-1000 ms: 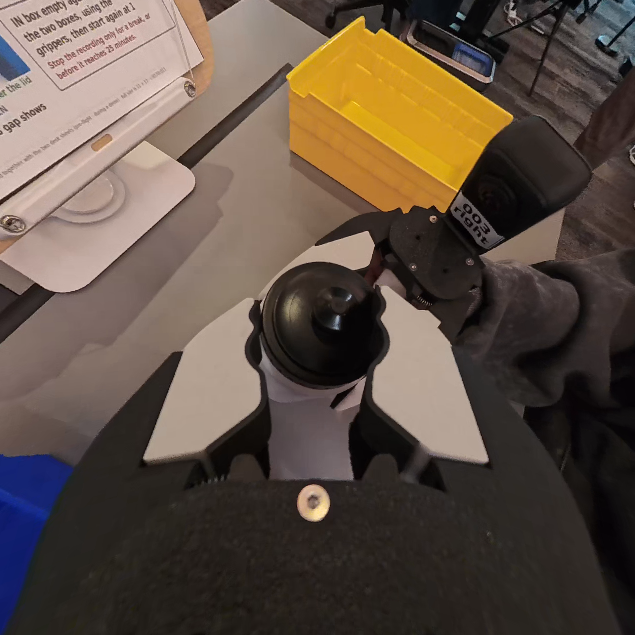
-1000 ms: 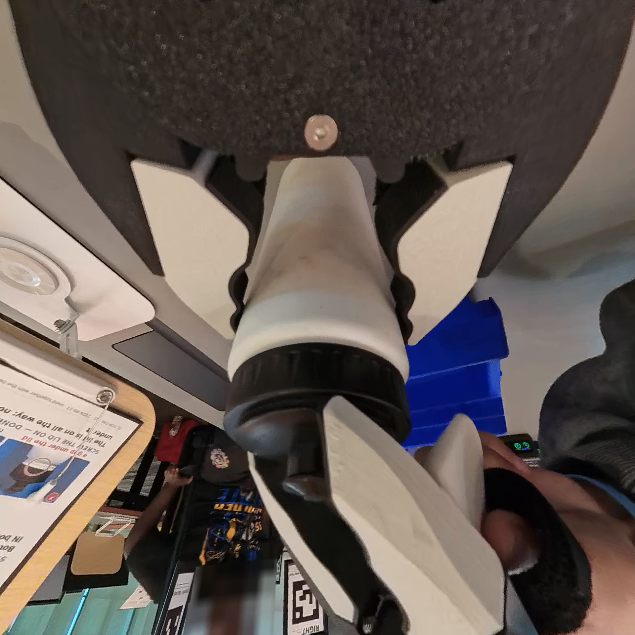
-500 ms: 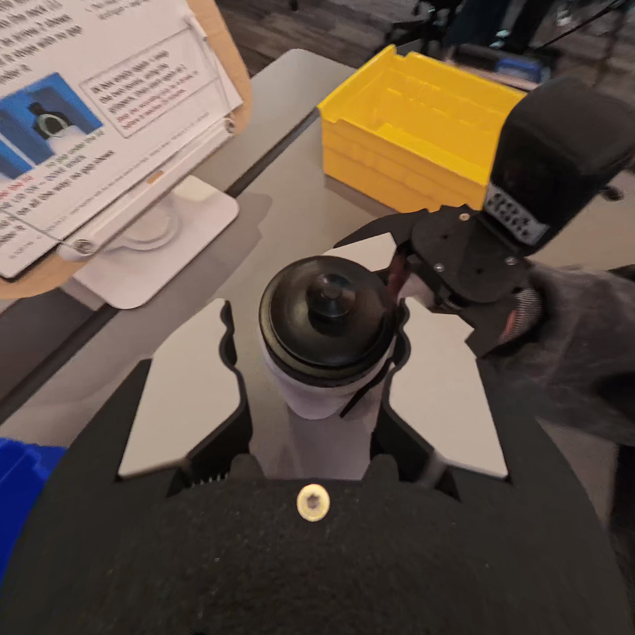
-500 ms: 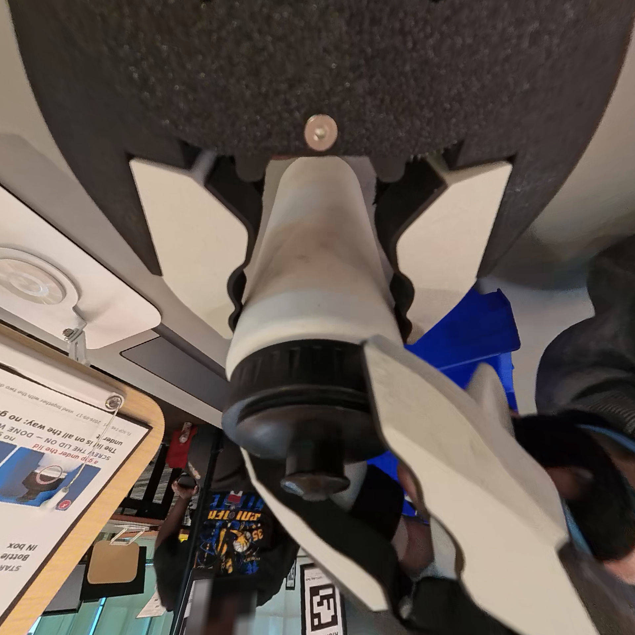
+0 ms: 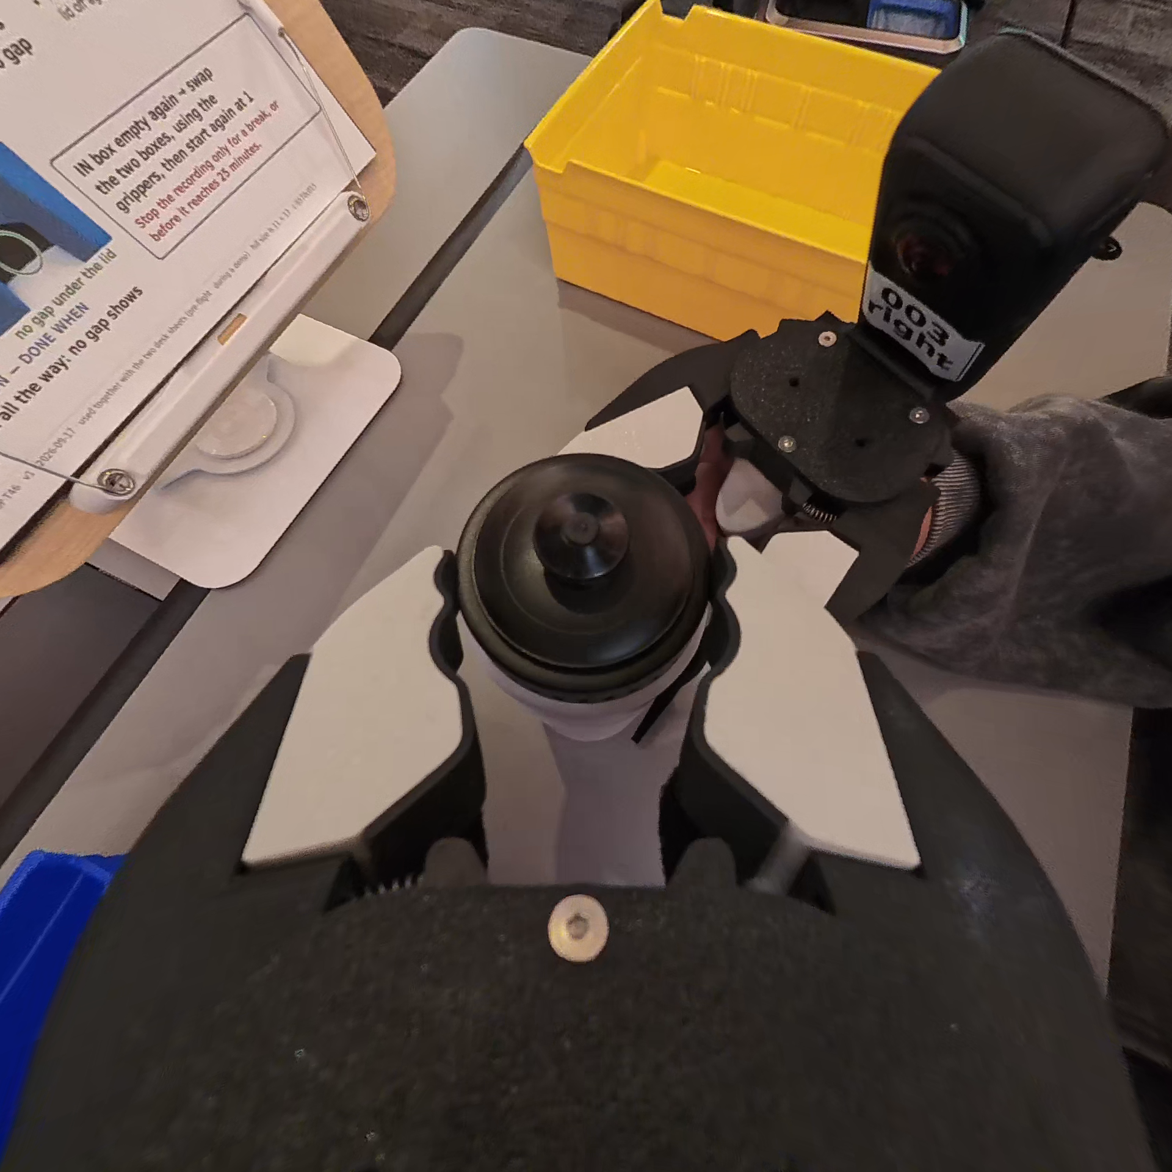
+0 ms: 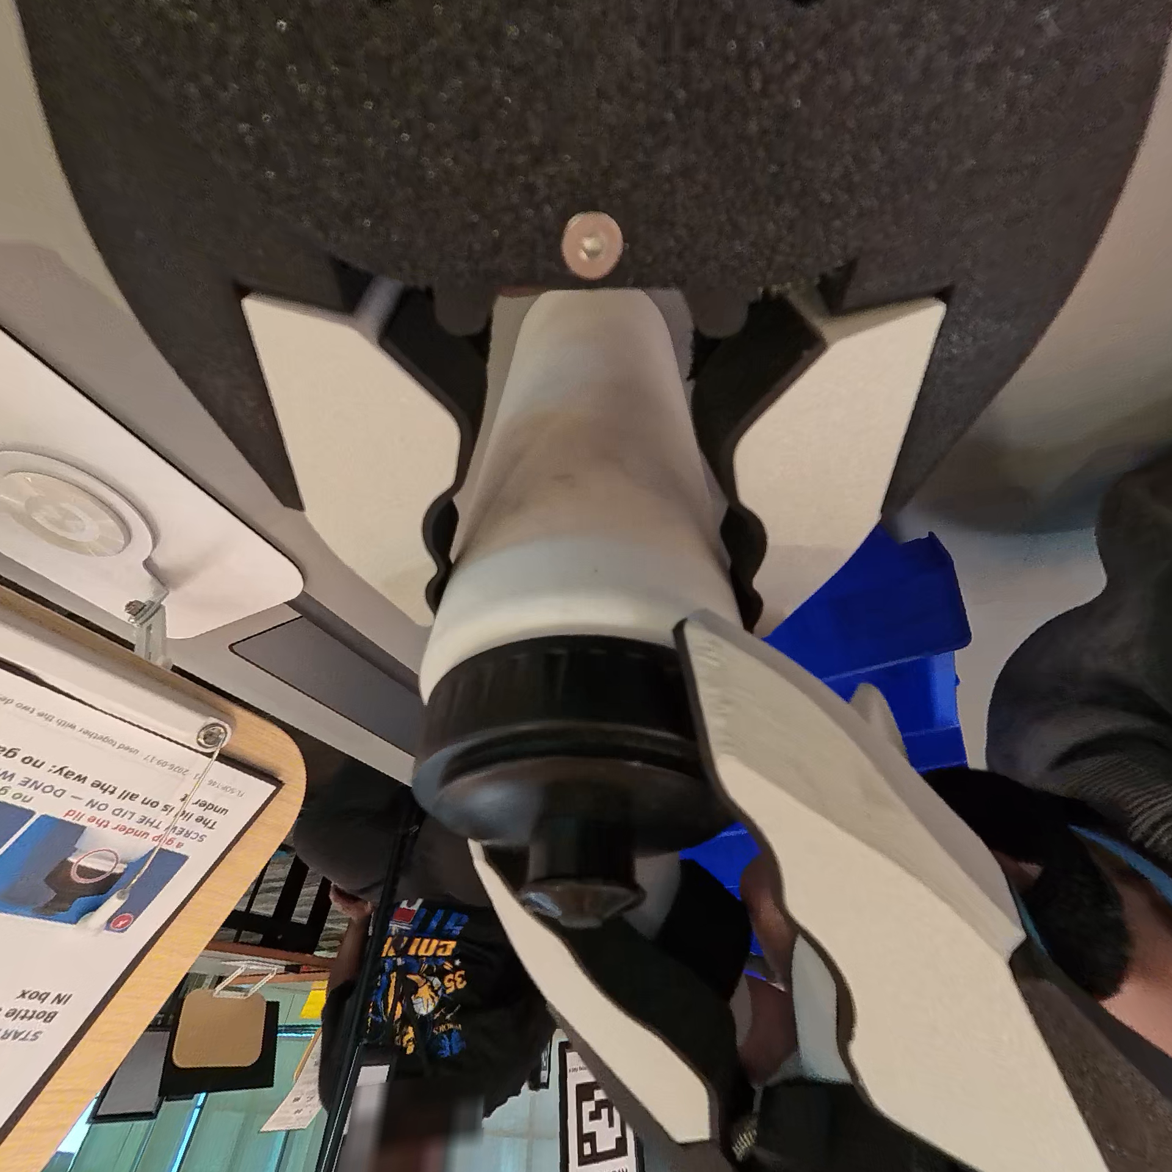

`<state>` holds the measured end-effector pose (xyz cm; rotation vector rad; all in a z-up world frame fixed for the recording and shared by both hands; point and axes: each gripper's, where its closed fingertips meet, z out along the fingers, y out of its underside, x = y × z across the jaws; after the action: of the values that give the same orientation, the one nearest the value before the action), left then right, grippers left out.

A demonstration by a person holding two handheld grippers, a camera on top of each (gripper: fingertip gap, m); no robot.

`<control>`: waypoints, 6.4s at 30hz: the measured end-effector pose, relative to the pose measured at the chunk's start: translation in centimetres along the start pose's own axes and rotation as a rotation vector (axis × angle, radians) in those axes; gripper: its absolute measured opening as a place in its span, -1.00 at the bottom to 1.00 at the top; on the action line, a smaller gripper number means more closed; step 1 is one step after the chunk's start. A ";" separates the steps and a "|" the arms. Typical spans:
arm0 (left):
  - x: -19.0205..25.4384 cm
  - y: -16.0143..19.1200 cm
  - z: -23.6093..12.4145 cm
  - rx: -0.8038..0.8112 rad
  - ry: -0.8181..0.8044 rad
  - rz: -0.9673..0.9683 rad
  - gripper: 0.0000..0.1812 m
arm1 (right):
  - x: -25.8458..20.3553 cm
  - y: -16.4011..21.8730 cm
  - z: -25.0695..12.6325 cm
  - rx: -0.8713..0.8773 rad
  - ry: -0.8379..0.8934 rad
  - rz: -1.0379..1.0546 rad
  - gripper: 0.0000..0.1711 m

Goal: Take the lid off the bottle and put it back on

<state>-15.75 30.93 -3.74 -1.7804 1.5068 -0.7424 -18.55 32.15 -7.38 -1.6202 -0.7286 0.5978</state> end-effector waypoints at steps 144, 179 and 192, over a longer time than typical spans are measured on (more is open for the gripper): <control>12.8 7.6 4.8 0.196 -0.371 -0.178 -0.20 | -3.8 7.0 -25.6 -0.093 0.505 0.176 -0.15; 3.2 16.8 -2.8 0.029 -0.795 -0.530 -0.94 | -0.9 10.0 -12.8 -0.280 0.892 0.287 -0.95; 6.1 20.0 -15.5 0.263 -0.719 -0.649 -0.22 | -8.9 8.2 -15.5 -0.238 0.462 -0.190 -0.58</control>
<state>-38.85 20.86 -10.28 -2.0246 0.3431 -0.4677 -12.11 14.40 -12.98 -1.7953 -0.6115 -0.0089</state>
